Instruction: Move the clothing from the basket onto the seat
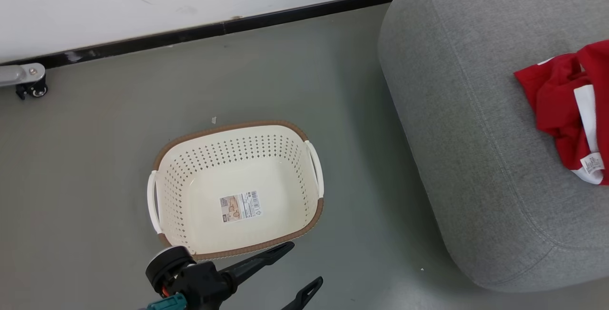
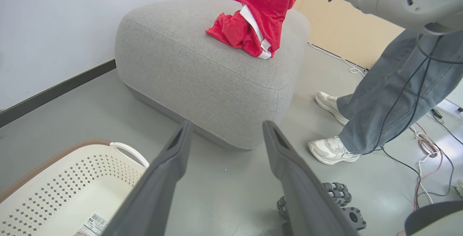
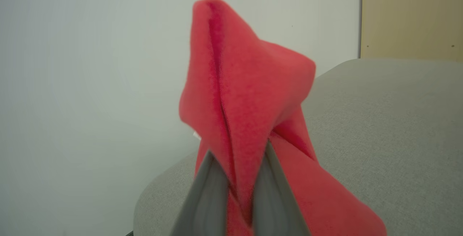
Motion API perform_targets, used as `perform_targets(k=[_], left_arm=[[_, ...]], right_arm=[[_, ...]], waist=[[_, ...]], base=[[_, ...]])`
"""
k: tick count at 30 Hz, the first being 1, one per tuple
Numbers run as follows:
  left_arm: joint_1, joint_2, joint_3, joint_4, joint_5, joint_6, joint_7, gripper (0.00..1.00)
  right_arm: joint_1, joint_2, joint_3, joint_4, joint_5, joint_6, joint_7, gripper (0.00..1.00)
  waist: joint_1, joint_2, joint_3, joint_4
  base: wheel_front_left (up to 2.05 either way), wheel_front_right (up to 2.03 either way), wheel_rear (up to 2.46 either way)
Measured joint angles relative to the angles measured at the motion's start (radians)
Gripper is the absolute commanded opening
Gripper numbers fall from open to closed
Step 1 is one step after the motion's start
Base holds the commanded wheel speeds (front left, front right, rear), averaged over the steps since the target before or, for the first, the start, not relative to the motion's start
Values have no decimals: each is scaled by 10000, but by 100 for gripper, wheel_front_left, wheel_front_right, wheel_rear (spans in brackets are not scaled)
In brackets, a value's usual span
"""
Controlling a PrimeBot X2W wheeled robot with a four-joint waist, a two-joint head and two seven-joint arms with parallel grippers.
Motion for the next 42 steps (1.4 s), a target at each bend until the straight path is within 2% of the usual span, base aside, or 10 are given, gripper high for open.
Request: perform_targets(k=[10, 21, 33, 34, 36, 37, 38, 39, 40, 42], left_arm=[[-3, 316, 107, -276, -2, 12, 100, 100], [-138, 512, 215, -433, -2, 10, 171, 100], [-204, 644, 397, -483, -2, -4, 157, 100], [-205, 644, 401, -483, -2, -6, 157, 100], [-208, 642, 410, -483, -4, -8, 153, 100], [-212, 642, 418, -477, -4, -10, 132, 100], [-220, 644, 426, -472, -6, -35, 102, 100], [-232, 644, 431, -472, -6, -82, 82, 100], [-253, 640, 435, -472, -8, -81, 81, 100], [-307, 637, 454, -468, -15, -84, 65, 100]], right_arm=[[158, 13, -1682, 978, -757, -2, -2, 0], [129, 1091, -2527, 476, -1662, -2, -2, 0], [-295, 1218, -3229, 188, -2347, 0, -2, 0], [-294, 1252, -3271, 150, -2422, -2, -2, 10], [-293, 1327, -3310, 59, -2606, -2, -2, 36], [-294, 1356, -3323, 8, -2683, -2, -2, 39], [-298, 1365, -3336, 0, -2731, 0, -2, 49], [-298, 1365, -3354, 0, -2759, 0, -2, 69], [-298, 1363, -3377, 10, -2777, -2, -2, 97], [-299, 1373, -3388, 19, -2934, -2, -2, 100]], waist=[[0, 0, 430, 325], [0, 0, 863, 513], [0, 0, 1127, 522], [0, 0, 1129, 517], [0, 0, 1127, 504], [0, 0, 1123, 497], [0, 0, 1117, 491], [0, 0, 1109, 484], [0, 0, 1101, 477], [0, 0, 1073, 459]], base=[[0, 0, 0], [0, 0, 0], [0, 0, 0], [0, 0, 0], [0, 0, 0], [0, 0, 0], [0, 0, 0], [0, 0, 0], [0, 0, 0], [0, 0, 0]])
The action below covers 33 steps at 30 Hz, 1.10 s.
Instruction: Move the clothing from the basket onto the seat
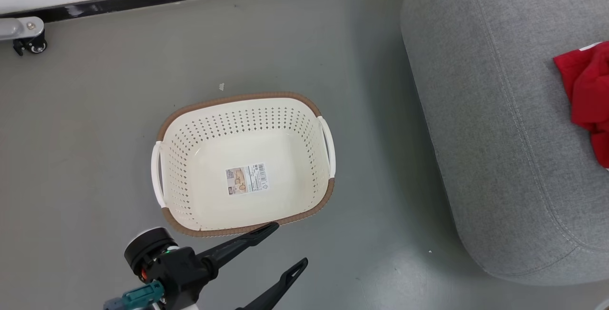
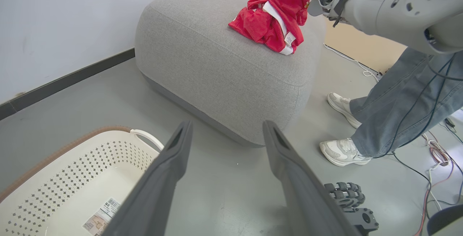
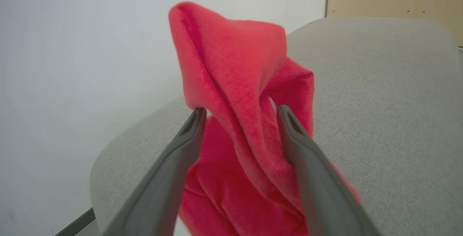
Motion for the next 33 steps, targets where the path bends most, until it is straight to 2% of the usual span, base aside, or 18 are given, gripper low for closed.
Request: perform_targets(k=[6, 13, 20, 28, 33], left_arm=[[-19, -31, 31, 73, -2, -19, -88, 100], [-29, -128, 65, 192, -17, -94, -265, 100], [-28, -324, 203, 418, -157, -88, -537, 100], [31, -393, 545, 932, -433, 40, -1047, 100], [353, -431, 895, 1337, -562, 405, -1417, 100]], right_arm=[[3, 98, 211, -63, -322, 2, 0, 100], [45, 138, 472, -61, -186, 2, 0, 100], [364, 178, 890, -926, 25, 0, 0, 100], [999, 199, 2067, -1626, 545, 0, 0, 100], [1394, 188, 3346, -2144, 938, 0, 0, 100]], waist=[[0, 0, -92, -55], [0, 0, -257, -159], [0, 0, -465, -262], [0, 0, -866, -388], [0, 0, -1179, -393]], base=[[0, 0, 0], [0, 0, 0], [0, 0, 0], [0, 0, 0], [0, 0, 0]])
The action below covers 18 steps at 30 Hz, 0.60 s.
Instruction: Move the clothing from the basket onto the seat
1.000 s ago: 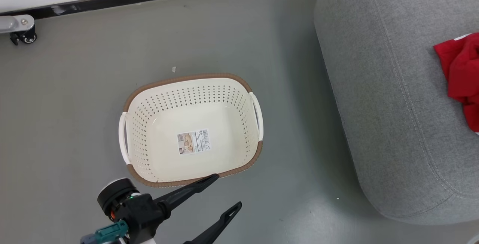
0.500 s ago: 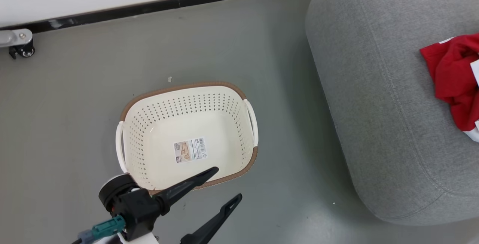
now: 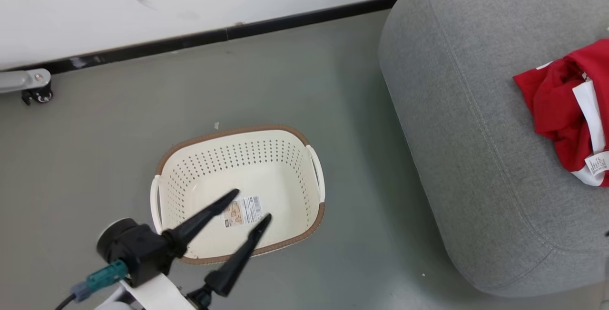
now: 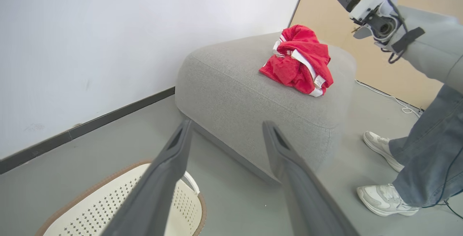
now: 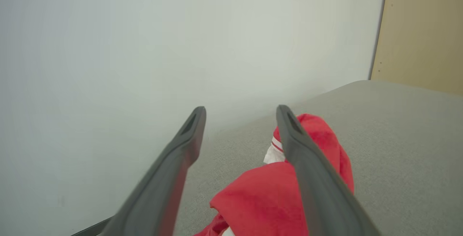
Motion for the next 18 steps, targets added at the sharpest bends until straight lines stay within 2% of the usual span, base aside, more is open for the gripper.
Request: perform_targets(k=[8, 13, 18], left_arm=[[535, -128, 976, 612, -399, 846, -349, 100], [924, -171, 1638, 991, -495, 1398, -483, 100], [1147, -253, 2230, 1160, -439, 1751, -510, 100]], right_arm=[[663, -25, 2299, -36, 1009, 0, 0, 100], [994, -29, 3312, -174, 1325, 0, 0, 100], [1427, -48, 4234, 10, 1638, 0, 0, 100]], waist=[[0, 0, -463, 277], [0, -1, -722, 582], [1, 0, -969, 935]], base=[[0, 0, 0], [0, 0, 0], [0, 0, 0]])
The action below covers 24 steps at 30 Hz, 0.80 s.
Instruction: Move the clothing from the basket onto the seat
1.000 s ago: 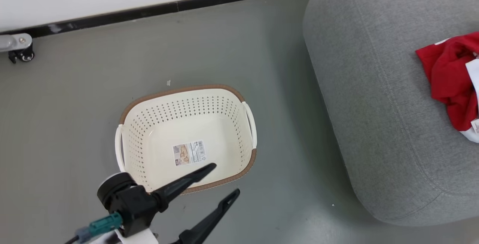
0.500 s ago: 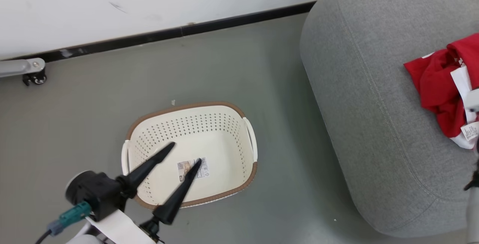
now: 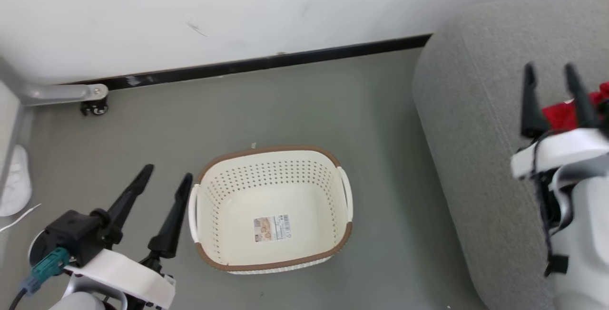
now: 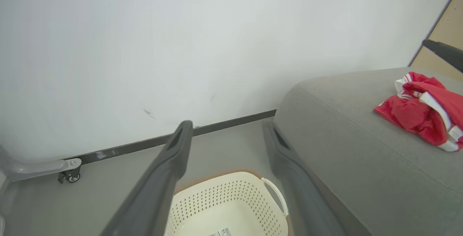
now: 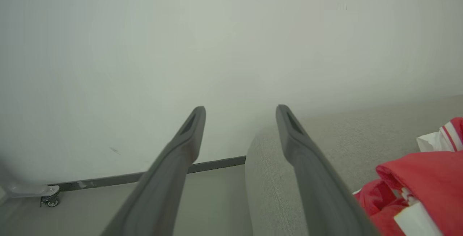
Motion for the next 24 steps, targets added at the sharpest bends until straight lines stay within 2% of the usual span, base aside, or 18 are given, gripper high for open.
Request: perform_targets(k=[13, 24], left_arm=[[1166, -407, 1189, 548, 616, 846, -12, 100], [2120, -903, 1745, 1342, 807, 932, -12, 100]], right_arm=[[993, -21, 1306, 303, 268, 0, 0, 100], [1960, -15, 1595, 579, 903, 2, 0, 100]], waist=[[0, 0, -623, 1042], [0, 0, -1144, 1829]], base=[[0, 0, 0], [0, 0, 0]])
